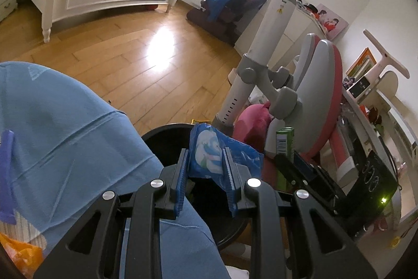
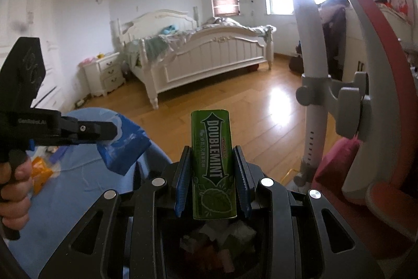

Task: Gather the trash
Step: 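Grasp blue packet with left tool while right tool grasps green Doublemint box, drop in bin, then grasp purple tube with left tool while right tool grasps blue stick, drop in bin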

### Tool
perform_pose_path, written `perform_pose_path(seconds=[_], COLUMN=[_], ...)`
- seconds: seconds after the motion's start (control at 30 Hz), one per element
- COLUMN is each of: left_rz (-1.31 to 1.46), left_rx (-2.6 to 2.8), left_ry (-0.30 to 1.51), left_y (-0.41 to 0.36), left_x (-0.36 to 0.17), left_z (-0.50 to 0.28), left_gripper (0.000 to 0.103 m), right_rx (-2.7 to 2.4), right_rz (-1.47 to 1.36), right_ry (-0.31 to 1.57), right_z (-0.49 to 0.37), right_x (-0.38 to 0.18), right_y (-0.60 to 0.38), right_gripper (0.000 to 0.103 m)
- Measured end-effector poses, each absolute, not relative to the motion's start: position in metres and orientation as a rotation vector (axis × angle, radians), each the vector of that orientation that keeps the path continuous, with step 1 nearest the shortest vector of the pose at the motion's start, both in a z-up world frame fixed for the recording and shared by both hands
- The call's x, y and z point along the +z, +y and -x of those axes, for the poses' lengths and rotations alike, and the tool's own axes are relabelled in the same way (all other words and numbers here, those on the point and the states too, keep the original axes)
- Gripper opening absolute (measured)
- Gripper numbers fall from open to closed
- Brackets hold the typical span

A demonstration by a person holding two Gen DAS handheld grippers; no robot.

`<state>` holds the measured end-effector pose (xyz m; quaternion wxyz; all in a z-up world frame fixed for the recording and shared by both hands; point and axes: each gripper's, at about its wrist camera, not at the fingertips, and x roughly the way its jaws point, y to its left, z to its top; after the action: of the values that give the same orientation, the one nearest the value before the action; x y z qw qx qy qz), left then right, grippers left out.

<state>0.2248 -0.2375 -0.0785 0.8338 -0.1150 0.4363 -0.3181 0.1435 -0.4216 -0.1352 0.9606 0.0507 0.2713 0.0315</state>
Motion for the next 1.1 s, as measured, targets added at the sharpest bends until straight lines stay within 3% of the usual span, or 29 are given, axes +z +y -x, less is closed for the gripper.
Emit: perform_pose_path(seconds=[0.47,0.5,0.53,0.6,0.63,0.7,0.9,1.0,1.1], left_rz=[0.202,0.194,0.189,0.184,0.177,0.163,0.133,0.127,0.127], left_rx=[-0.68,-0.675,-0.669,-0.661,-0.664,-0.674,-0.689,-0.683,-0.66], left_ry=[0.938,0.938,0.937,0.898,0.886,0.885,0.853,0.838,0.831], left_y=[-0.263,-0.265,-0.265,-0.262,-0.262,-0.259,-0.237,-0.211,-0.178], left_x=[-0.086,-0.086,-0.085,-0.08,-0.077,-0.072,-0.054,-0.046,-0.042], left_z=[-0.231,-0.231,-0.231,-0.226,-0.224,-0.219,-0.196,-0.181,-0.169], left_gripper=[0.031,0.044,0.069,0.083,0.083,0.083,0.083,0.083,0.083], right_rx=[0.069,0.07,0.067,0.062,0.067,0.074,0.123,0.187,0.257], right_rz=[-0.116,-0.116,-0.113,-0.104,-0.103,-0.103,-0.083,-0.076,-0.067], right_ry=[0.582,0.589,0.593,0.592,0.586,0.585,0.588,0.585,0.596], right_z=[-0.156,-0.157,-0.158,-0.157,-0.156,-0.154,-0.15,-0.149,-0.151], right_x=[-0.144,-0.145,-0.145,-0.145,-0.144,-0.143,-0.132,-0.121,-0.113], right_y=[-0.426,-0.426,-0.425,-0.426,-0.425,-0.422,-0.397,-0.372,-0.345], right_gripper=[0.033,0.033,0.035,0.047,0.053,0.057,0.057,0.067,0.067])
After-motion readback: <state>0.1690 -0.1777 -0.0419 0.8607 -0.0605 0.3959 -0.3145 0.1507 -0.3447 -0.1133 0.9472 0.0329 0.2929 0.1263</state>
